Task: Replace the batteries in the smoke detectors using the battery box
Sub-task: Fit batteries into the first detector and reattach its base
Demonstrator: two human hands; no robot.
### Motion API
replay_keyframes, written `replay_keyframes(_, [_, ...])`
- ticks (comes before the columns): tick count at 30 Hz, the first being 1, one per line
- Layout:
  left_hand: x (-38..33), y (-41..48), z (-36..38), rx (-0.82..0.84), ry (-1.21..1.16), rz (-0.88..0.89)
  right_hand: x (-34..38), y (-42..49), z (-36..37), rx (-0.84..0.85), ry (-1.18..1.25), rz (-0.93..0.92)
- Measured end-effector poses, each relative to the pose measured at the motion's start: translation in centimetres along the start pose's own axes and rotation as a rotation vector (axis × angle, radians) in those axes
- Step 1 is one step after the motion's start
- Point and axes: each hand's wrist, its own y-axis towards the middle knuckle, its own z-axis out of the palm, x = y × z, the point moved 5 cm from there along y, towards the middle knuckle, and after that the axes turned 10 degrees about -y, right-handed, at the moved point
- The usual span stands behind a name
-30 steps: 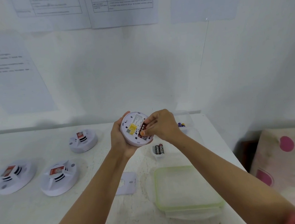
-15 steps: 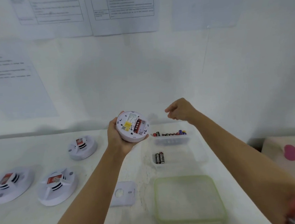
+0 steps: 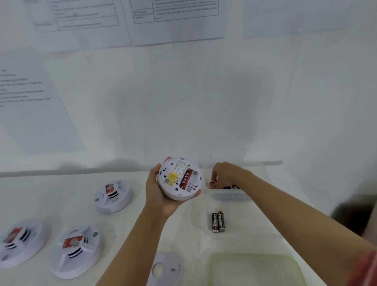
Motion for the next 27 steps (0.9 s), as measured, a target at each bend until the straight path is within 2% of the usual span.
replay_keyframes(6, [0.6,-0.2,0.8,0.032,0.0,-0.042,0.2,-0.5,-0.3,-0.016,0.055,-0.039])
replay_keyframes(16, [0.6,-1.1,2.0,0.089,-0.016,-0.06,0.5,-1.2,-0.8,-0.11,0.343,-0.101])
replay_keyframes(24, [0.2,-1.4,1.9,0.064,0.052,-0.05,-1.5,-3.1,-2.9,-0.314,0.818,-0.009])
replay_keyframes(27, [0.2,-1.7,2.4,0.069,0.074,-0.04,-1.3,-4.9,-4.5,-0.33,0.911,-0.065])
